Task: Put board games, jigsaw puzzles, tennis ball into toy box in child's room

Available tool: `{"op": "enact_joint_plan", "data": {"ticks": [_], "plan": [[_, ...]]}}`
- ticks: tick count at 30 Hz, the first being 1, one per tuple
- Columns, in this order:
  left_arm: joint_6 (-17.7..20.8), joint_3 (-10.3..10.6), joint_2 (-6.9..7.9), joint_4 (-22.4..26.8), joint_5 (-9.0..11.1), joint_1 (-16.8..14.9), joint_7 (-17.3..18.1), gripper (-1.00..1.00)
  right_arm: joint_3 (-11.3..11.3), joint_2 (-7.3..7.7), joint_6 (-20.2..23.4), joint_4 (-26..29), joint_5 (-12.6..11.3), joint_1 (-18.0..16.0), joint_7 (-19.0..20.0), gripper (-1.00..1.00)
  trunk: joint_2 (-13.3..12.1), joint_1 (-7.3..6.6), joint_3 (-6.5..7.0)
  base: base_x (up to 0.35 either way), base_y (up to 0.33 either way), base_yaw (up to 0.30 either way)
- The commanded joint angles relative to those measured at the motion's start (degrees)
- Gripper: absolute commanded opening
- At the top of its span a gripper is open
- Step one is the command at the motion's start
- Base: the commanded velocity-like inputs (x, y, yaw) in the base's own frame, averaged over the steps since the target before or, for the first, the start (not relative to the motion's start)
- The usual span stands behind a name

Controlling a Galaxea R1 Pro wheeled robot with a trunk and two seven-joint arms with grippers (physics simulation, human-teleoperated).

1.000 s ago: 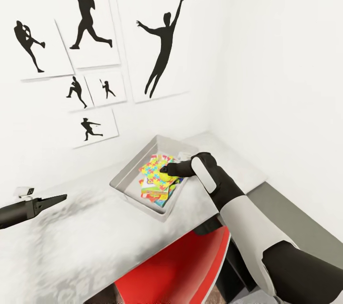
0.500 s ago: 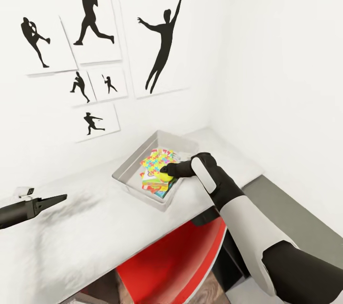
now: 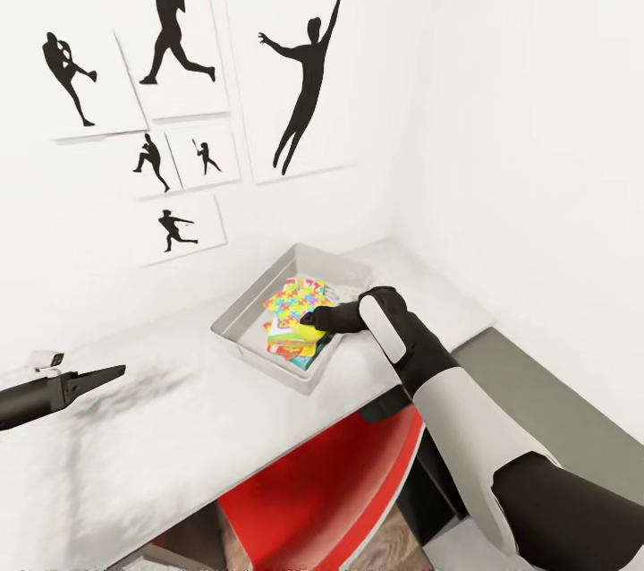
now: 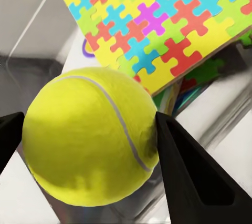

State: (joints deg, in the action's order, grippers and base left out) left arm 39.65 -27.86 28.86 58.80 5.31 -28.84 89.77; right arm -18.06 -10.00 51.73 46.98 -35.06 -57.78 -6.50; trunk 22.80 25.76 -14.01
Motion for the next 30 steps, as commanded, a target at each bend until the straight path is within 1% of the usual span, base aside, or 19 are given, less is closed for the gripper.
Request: {"op": "enact_joint_plan", "data": {"ticks": [1, 17, 30], "plan": [[0.61, -0.01, 0.01, 0.0, -0.03, -0.04, 0.23, 1.0, -0.05, 0.0, 0.09, 0.04, -0.79, -0.05, -0.57, -1.0, 0.12, 0.03, -0.11, -0.038, 0.0, 0.0], [0.61, -0.01, -0.01, 0.0, -0.03, -0.04, 0.23, 1.0, -0.05, 0.0, -0.05, 0.04, -0.78, -0.05, -0.55, -1.0, 0.12, 0.03, -0.11, -0.005, 0.0, 0.0], [0.61, -0.01, 0.05, 0.0, -0.03, -0.06, 0.23, 1.0, -0.05, 0.0, -0.23, 0.04, -0.79, -0.05, -0.53, -1.0, 0.12, 0.03, -0.11, -0.018, 0.04, 0.0]]}}
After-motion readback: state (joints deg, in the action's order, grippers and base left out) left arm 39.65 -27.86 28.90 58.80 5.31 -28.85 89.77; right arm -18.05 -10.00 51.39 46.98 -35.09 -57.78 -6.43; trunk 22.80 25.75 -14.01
